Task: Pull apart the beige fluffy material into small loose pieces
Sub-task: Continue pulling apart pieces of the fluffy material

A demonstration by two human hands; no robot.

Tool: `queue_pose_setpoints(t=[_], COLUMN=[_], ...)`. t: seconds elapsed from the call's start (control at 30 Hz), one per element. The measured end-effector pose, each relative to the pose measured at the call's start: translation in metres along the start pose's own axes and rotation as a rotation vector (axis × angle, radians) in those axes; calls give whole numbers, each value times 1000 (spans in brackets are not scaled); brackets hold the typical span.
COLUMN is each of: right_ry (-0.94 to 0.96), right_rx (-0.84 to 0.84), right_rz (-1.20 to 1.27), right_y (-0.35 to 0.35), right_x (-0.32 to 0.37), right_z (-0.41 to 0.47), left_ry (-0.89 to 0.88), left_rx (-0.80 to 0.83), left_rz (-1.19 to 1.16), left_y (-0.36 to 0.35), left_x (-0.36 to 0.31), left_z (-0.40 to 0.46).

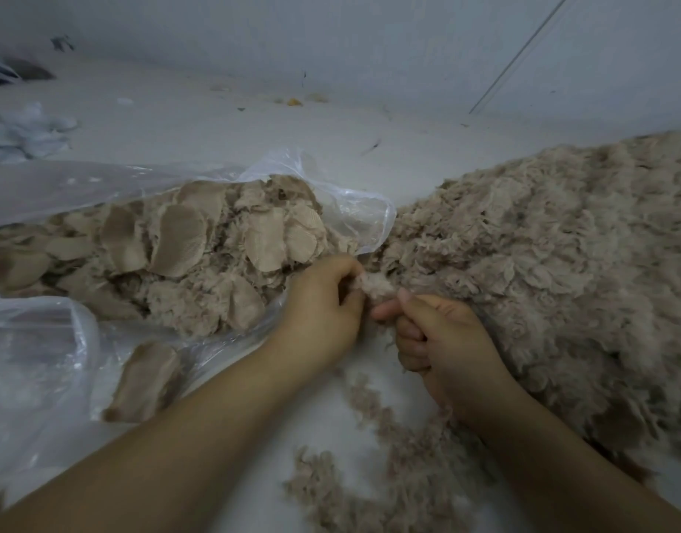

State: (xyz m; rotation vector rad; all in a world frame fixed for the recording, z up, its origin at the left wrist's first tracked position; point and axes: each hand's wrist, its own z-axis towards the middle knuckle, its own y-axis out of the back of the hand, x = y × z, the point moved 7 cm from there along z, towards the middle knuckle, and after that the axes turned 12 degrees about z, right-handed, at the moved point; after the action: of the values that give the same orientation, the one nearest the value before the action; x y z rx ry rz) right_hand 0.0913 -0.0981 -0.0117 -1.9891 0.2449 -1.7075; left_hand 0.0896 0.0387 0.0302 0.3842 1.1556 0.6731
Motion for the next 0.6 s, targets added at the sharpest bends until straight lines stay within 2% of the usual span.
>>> queue_pose_setpoints(t=[0.13,0.3,0.43,0.5,0.53,0.6], right_ry=[-16,0,47,50,47,45], right_rx=[23,33,37,36,34,22], right_rz=[25,44,6,14,10,12], right_y=[-3,-3,-7,-7,-7,-6], right_x=[1,4,7,7,7,7], right_z=[0,-1,-6,-8,-8,-8], left_ry=[86,139,75,78,103,134], left_rx=[114,406,443,389,305,29], left_rz=[-608,-883,-725,-648,-606,-471], left_y=[-3,-20,-18,-14,-10,5], left_x=[-11,-20,-20,-17,-13,-1], left_z=[-4,-13,-12,-9,-7,-5])
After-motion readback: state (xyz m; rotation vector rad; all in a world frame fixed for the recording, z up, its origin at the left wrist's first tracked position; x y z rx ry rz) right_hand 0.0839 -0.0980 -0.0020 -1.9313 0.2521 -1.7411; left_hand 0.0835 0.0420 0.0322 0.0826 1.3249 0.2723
